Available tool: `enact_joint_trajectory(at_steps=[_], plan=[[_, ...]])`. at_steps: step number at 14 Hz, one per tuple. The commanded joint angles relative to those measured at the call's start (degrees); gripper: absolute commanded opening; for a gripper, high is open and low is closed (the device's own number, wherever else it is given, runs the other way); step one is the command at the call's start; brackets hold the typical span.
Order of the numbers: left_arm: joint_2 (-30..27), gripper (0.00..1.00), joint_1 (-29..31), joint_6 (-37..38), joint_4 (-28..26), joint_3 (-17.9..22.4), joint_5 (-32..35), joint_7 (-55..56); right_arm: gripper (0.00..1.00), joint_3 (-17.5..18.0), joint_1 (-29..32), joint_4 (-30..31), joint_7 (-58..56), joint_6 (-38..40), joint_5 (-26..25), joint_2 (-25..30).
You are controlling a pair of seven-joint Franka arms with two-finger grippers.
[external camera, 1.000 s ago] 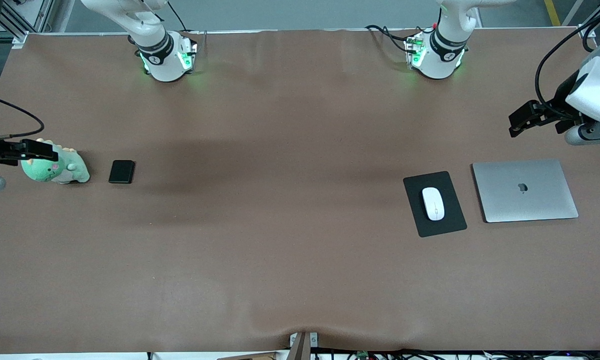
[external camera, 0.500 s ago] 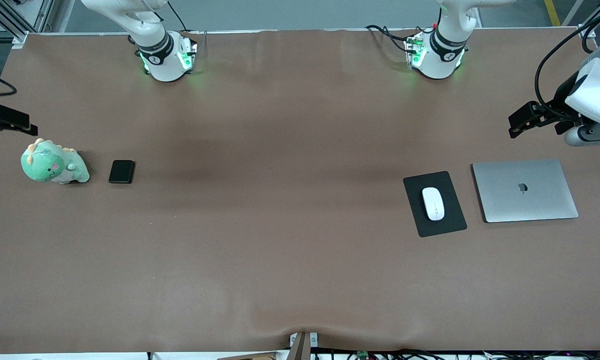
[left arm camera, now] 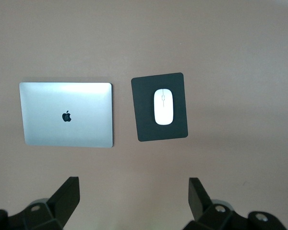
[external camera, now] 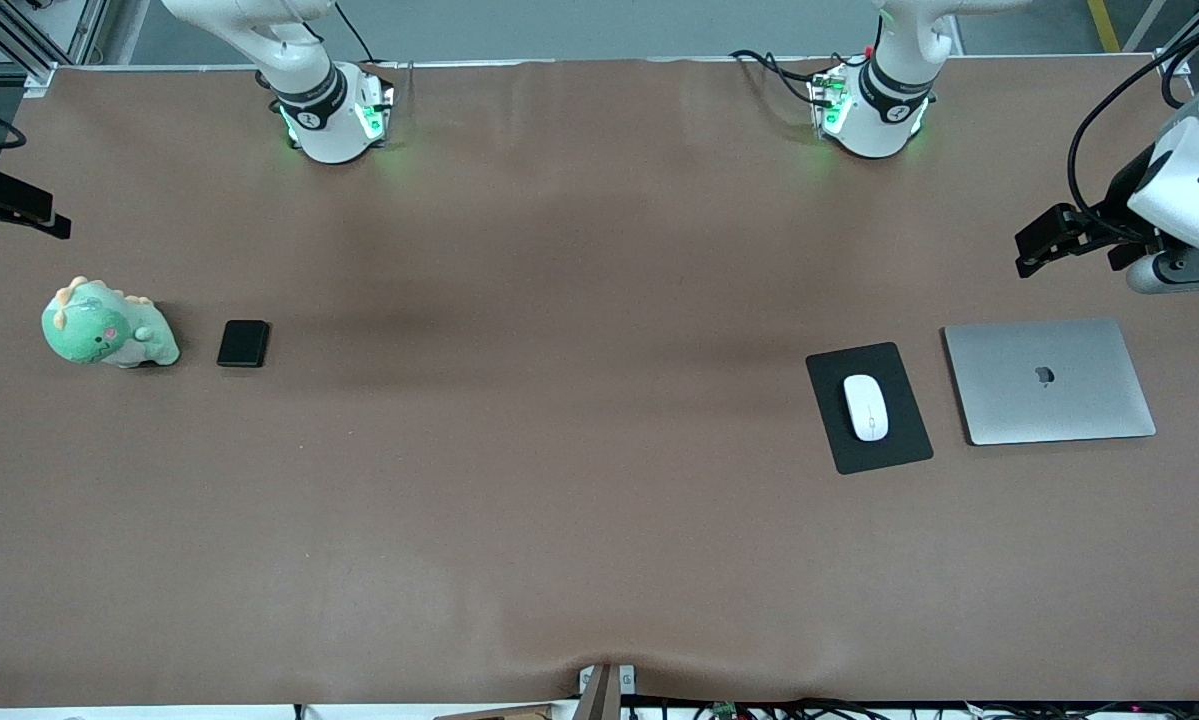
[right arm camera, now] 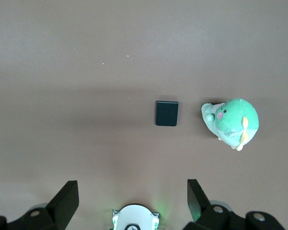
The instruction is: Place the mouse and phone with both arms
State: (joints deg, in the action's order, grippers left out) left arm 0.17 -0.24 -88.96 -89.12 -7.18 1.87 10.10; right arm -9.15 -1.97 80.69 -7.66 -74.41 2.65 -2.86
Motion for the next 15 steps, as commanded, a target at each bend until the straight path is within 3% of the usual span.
enact_joint_trajectory(at_steps=[1, 7, 15], plan=[[-0.4, 1.00, -0.3, -0.9, -0.4, 0.4, -0.7, -1.8, 1.00, 2.9, 1.6, 6.3, 2.6, -2.7, 1.0, 5.4], [-0.4, 1.00, -0.2, -1.1, -0.4, 0.4, -0.9, -1.8, 1.00, 5.3, 2.6, 6.4, 2.7, -2.8, 0.3, 5.3], [-0.3, 1.00, -0.5, -1.2, -0.4, 0.4, -0.8, -1.8, 1.00, 4.9, 2.5, 5.1, 2.5, -2.6, -1.1, 5.0]])
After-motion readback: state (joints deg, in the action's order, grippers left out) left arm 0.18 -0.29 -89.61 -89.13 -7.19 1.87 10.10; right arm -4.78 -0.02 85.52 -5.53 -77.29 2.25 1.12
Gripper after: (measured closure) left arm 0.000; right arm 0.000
